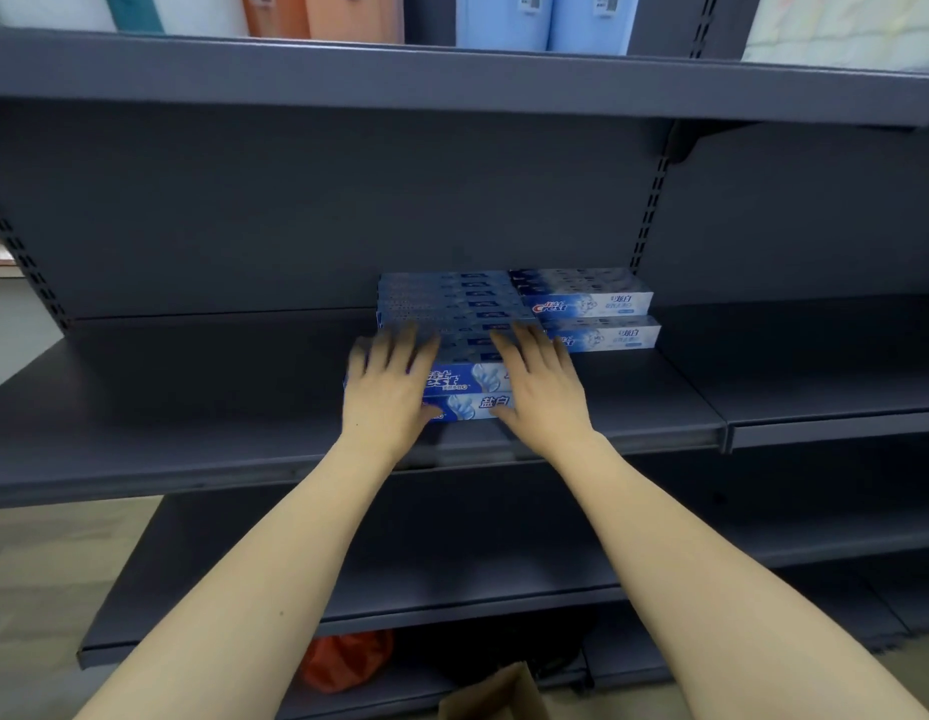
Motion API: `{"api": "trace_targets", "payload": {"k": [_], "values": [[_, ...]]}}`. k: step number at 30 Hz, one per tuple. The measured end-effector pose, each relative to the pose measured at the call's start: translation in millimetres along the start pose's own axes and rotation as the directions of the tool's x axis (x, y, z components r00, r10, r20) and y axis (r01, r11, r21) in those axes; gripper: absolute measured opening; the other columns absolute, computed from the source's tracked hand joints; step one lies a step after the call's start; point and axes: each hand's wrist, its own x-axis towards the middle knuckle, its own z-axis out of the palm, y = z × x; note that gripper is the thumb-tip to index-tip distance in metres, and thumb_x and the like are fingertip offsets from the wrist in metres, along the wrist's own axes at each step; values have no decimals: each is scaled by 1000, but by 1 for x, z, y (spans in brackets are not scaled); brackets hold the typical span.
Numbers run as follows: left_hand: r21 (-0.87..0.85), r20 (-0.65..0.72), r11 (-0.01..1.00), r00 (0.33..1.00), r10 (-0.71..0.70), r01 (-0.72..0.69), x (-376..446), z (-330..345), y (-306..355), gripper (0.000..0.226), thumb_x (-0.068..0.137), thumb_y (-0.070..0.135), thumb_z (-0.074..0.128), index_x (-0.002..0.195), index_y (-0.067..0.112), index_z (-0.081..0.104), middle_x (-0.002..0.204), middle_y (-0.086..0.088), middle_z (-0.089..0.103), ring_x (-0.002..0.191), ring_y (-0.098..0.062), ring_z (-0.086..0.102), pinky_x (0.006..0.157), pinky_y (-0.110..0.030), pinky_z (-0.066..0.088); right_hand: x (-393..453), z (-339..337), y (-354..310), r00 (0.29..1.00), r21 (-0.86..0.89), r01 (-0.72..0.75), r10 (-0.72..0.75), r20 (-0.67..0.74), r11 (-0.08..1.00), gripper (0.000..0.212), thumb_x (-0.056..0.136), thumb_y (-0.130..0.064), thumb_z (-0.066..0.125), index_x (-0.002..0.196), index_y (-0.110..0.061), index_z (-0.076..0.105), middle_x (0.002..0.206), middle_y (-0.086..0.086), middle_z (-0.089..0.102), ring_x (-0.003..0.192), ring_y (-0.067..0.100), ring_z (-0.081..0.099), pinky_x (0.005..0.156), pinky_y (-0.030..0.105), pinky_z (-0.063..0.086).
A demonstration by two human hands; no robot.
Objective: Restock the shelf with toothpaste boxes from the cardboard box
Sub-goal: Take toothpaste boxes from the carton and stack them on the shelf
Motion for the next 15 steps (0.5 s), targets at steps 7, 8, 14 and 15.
{"api": "trace_targets", "payload": {"k": [7,8,14,15], "values": [[-146,362,869,843,-398,473,-13,3,-22,115,71,66,65,151,24,-7,155,-25,-4,142,-43,12,115,-50,17,-4,-2,8,996,-104,2,7,84,995,106,47,-43,89,137,-6,47,142,18,46,131,35,44,106,53,34],[-180,386,856,835,-392,485,-12,5,-23,115,72,63,66,151,23,-8,155,-25,1,142,-41,12,116,-48,18,-3,0,7,997,-106,18,-9,80,994,106,44,-44,91,134,-4,51,138,17,50,128,34,49,104,52,36],[-388,431,757,829,-355,526,-7,13,-17,119,73,38,77,150,22,-12,151,-17,28,137,-37,30,106,-49,37,8,0,-4,988,-94,133,-124,93,987,99,58,-42,85,138,-1,44,143,14,46,135,28,41,112,42,16],[-396,426,756,834,-351,521,-7,13,-16,118,74,35,78,150,22,-12,152,-16,26,138,-36,29,106,-48,37,9,0,-6,987,-110,138,-127,101,984,100,51,-43,88,134,-1,50,138,14,52,131,28,47,110,43,23]]}}
